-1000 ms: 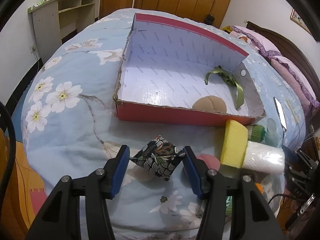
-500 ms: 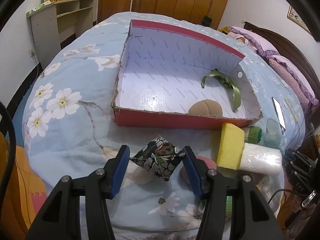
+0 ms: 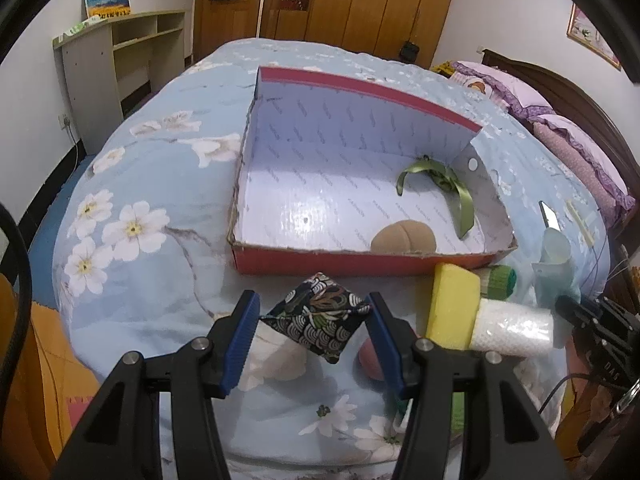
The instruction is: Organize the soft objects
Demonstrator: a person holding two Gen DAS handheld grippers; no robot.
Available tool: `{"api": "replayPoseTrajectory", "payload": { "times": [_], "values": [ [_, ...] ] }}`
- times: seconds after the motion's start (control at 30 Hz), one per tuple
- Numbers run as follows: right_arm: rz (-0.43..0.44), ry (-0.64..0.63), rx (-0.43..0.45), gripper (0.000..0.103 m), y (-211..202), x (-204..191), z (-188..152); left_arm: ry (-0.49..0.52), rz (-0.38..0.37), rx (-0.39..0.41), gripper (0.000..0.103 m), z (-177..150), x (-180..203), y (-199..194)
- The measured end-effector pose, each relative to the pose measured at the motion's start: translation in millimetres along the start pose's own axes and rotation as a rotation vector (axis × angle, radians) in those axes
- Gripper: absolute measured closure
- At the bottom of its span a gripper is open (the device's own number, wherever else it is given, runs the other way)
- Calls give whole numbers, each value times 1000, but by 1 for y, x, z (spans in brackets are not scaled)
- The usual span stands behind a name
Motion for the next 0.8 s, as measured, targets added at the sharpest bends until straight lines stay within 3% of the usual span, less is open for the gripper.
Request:
{"api": "replayPoseTrajectory", "payload": {
  "times": [0.8],
  "values": [
    [44,4,61,83,5,-6,45,43,21,109,45,45,9,-9]
  ]
}}
Point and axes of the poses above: each gripper's, at about its wrist camera, not at the fingertips, and y roughly the way its jaws point, x to its right, z to its top, the point moved 1 cm from there along y, roughly the way its jaws point, and after that the axes turned 11 degrees about z, right-handed, at the moved point
